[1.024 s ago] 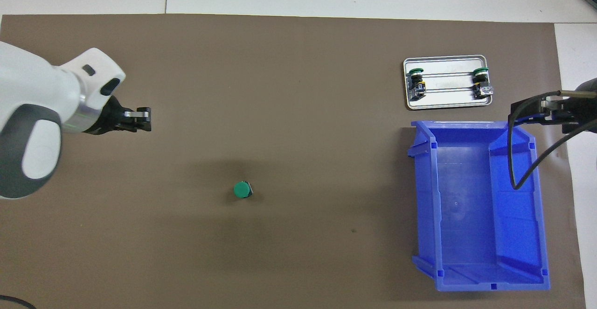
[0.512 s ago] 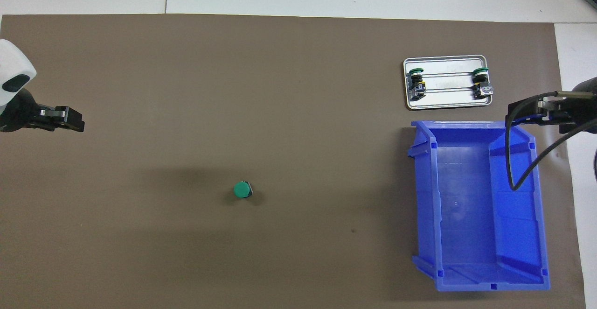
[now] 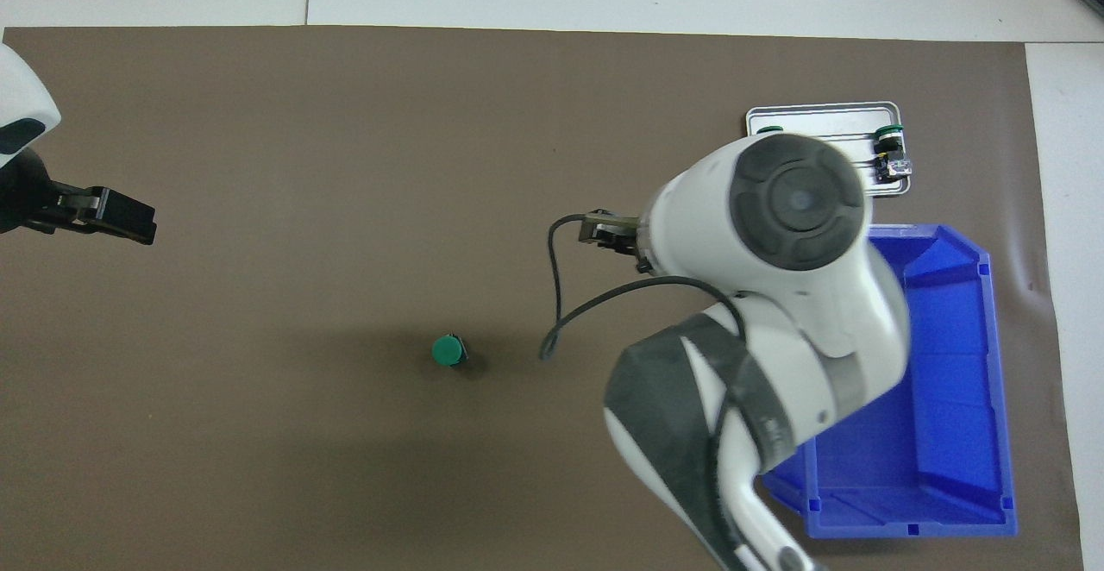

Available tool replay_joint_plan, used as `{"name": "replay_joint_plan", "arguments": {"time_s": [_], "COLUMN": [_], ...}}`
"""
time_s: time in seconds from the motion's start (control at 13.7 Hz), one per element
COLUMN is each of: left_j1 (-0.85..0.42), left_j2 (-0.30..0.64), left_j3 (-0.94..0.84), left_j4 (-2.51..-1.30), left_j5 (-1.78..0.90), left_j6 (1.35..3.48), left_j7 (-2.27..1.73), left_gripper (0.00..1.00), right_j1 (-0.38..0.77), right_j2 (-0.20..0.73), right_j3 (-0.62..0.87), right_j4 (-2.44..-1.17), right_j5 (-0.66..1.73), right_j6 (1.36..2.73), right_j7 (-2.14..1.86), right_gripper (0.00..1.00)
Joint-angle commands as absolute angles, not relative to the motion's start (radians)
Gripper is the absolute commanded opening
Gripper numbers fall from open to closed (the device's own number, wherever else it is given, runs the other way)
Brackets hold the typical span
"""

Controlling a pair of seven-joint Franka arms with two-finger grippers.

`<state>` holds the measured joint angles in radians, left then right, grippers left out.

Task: Place and press button with both arms
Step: 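Grasp the green button with the right gripper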

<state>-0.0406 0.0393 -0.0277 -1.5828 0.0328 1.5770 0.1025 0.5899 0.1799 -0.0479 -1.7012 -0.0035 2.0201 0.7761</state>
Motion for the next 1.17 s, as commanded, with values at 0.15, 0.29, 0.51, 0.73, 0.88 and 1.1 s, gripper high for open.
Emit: {"name": "replay_joint_plan", "arguments": {"time_s": [0.15, 0.29, 0.51, 0.73, 0.88, 1.1], "left_j1": [-0.049, -0.049, -0.041, -0.02, -0.017, -0.018], "left_j2": [-0.011, -0.018, -0.018, -0.02, -0.02, -0.02], "left_j3": [-0.025, -0.025, -0.023, -0.012, -0.014, -0.014], "left_j4": [-1.687, -1.7, -1.697, -1.698, -1.698, -1.698], "left_j5": [0.052, 0.052, 0.052, 0.052, 0.052, 0.052], "left_j6": [1.657, 1.671, 1.661, 1.658, 1.658, 1.658], "left_j7": [0.095, 0.098, 0.098, 0.097, 0.097, 0.098], "left_gripper": [1.0, 1.0, 1.0, 1.0, 1.0, 1.0], "right_j1": [0.768, 0.811, 0.885, 0.888, 0.893, 0.922], "right_j2": [0.319, 0.35, 0.428, 0.476, 0.468, 0.446], "right_j3": [-0.052, -0.051, -0.051, -0.052, -0.051, -0.051], "right_j4": [-1.651, -1.663, -1.664, -1.683, -1.706, -1.74], "right_j5": [0.015, 0.012, 0.012, 0.003, 0.009, 0.014], "right_j6": [2.25, 2.293, 2.339, 2.353, 2.353, 2.318], "right_j7": [0.892, 0.887, 0.874, 0.823, 0.818, 0.825], "right_gripper": [1.0, 1.0, 1.0, 1.0, 1.0, 0.94]}}
